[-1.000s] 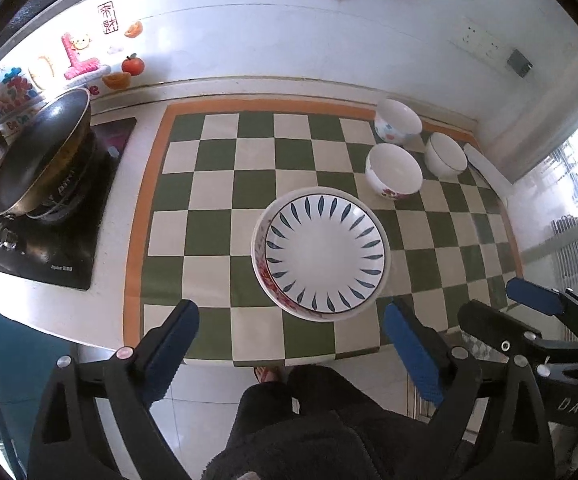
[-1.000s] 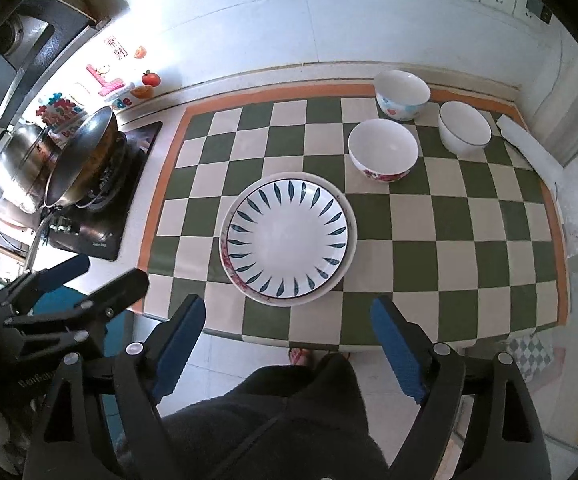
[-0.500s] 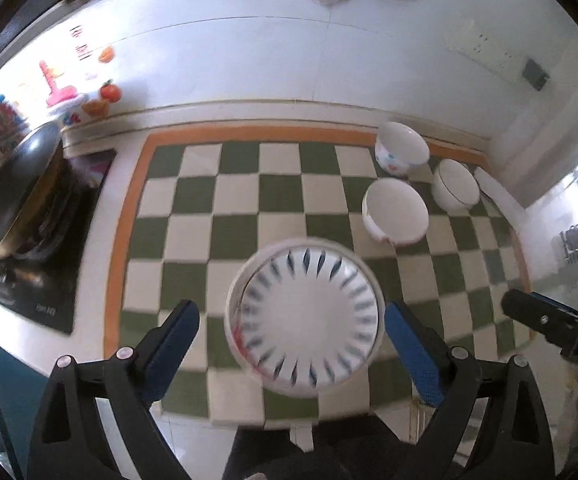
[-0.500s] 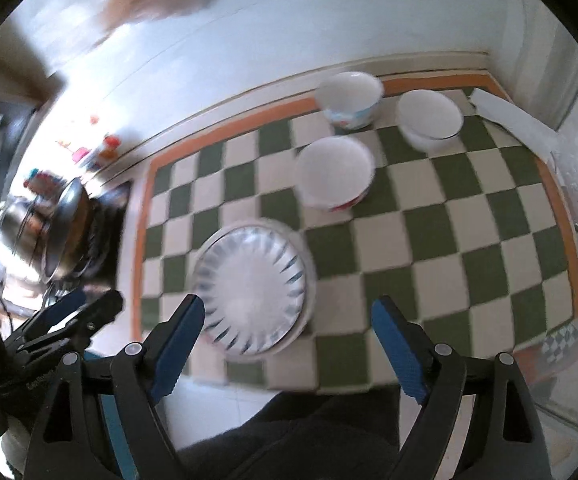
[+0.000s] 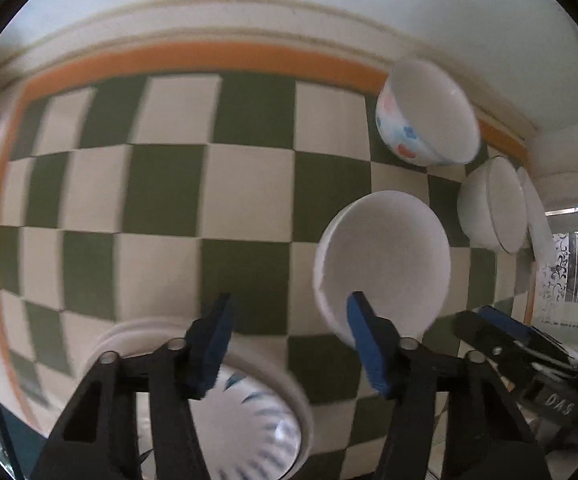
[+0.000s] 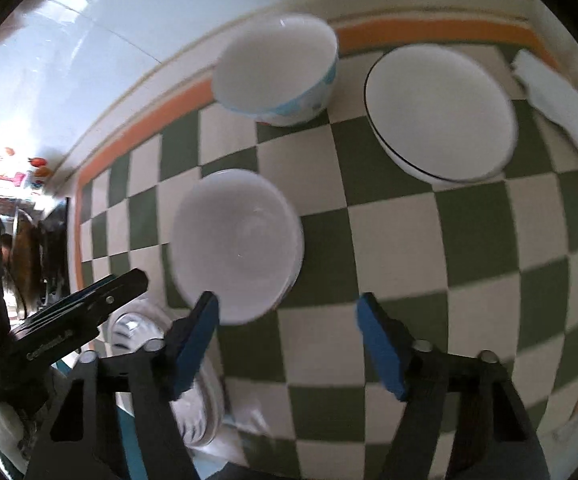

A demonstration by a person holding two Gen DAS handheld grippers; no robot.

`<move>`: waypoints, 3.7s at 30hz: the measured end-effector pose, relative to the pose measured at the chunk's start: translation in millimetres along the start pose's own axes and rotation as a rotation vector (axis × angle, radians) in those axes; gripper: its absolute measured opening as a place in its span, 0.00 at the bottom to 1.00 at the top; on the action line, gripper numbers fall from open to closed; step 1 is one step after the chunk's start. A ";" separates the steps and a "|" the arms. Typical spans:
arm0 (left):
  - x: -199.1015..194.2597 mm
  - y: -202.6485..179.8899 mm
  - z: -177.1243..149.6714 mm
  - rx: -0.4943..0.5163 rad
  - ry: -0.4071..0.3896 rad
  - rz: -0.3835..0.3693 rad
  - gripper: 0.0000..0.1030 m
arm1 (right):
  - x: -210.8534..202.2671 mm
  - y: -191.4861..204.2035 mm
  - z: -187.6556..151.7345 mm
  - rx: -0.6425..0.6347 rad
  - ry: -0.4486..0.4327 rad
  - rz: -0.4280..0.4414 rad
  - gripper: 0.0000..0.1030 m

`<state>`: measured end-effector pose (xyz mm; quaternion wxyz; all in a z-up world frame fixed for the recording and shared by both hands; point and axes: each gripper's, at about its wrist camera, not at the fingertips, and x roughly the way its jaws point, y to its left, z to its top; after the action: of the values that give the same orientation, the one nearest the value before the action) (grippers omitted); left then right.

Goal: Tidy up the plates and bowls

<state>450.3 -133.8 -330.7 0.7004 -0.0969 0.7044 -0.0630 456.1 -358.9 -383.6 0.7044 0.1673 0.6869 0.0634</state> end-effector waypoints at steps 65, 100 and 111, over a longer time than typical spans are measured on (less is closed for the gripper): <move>-1.6 -92.8 -98.4 0.094 0.063 -0.082 0.15 | -19.6 -92.4 -76.8 0.053 0.137 0.031 0.13; 51.0 -77.2 142.2 -0.030 0.022 -0.031 0.08 | 46.1 -23.5 207.3 -0.080 0.047 -0.031 0.09; 12.9 -92.7 122.5 0.036 -0.030 -0.031 0.08 | 9.1 -16.0 181.9 -0.059 0.008 -0.028 0.09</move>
<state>577.1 -221.2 -323.7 0.7113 -0.0962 0.6911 -0.0852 634.2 -398.0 -397.2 0.7071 0.1368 0.6897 0.0745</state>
